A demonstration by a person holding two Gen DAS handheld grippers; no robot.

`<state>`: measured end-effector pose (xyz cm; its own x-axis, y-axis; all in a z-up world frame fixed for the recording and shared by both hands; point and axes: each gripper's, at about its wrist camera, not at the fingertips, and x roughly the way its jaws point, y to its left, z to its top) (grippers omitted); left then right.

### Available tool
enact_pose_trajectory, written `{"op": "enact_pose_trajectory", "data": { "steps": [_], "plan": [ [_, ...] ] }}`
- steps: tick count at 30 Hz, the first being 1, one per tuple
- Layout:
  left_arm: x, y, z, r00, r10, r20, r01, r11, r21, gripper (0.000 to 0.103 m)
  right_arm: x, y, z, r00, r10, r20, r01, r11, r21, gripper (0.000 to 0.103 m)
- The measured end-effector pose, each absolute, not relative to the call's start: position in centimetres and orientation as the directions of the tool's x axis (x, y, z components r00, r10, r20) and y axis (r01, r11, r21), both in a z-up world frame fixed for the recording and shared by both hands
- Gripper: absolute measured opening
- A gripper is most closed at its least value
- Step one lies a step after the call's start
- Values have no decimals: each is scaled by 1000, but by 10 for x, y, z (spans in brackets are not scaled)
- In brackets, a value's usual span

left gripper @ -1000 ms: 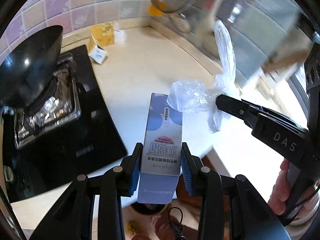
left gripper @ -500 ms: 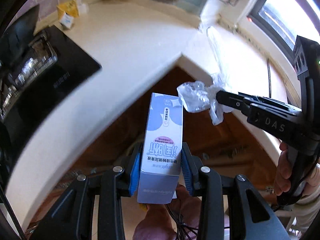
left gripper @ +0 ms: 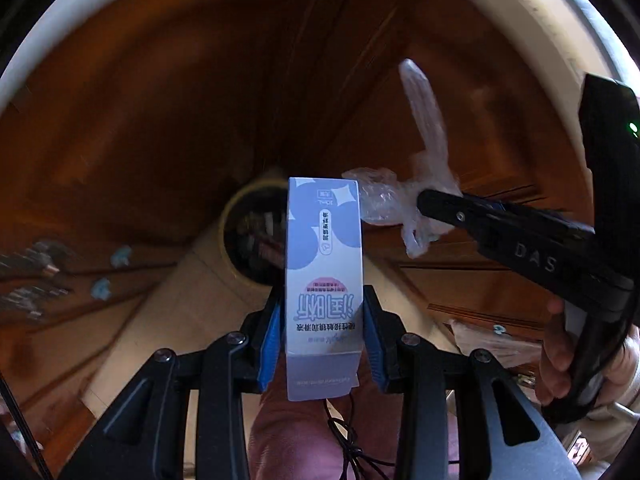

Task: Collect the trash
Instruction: 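Carry the milk carton and plastic bag down over the trash bin, then open both grippers to drop the milk carton and bag into the bin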

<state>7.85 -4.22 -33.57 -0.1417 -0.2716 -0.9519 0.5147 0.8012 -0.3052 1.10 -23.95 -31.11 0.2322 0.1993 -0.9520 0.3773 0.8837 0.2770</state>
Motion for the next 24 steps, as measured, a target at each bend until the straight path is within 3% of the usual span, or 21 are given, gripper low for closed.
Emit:
{"op": "enact_pose_trajectory", "data": {
  "steps": [9,16,19,21,24],
  "plan": [
    [86,-50,-497,-212,-225,-951,425,855,-298,35,15,-241,-463,117,285,-952,411,858,307,23],
    [107,-64,-577,-215,-196,-957,404,874,-270,38,42,-238,-552,40,300,-953,383,876,292,24],
    [115,-65,-595,-215,-191,-958,402,876,-266,46,55,-235,-580,11,268,-963,345,903,255,27],
    [119,-68,-602,-201,-177,-964,416,875,-247,62,61,-236,-592,-2,253,-968,331,913,238,27],
    [125,-67,-605,-175,-163,-971,423,878,-224,76,70,-234,-603,-3,227,-974,308,927,215,32]
  ]
}}
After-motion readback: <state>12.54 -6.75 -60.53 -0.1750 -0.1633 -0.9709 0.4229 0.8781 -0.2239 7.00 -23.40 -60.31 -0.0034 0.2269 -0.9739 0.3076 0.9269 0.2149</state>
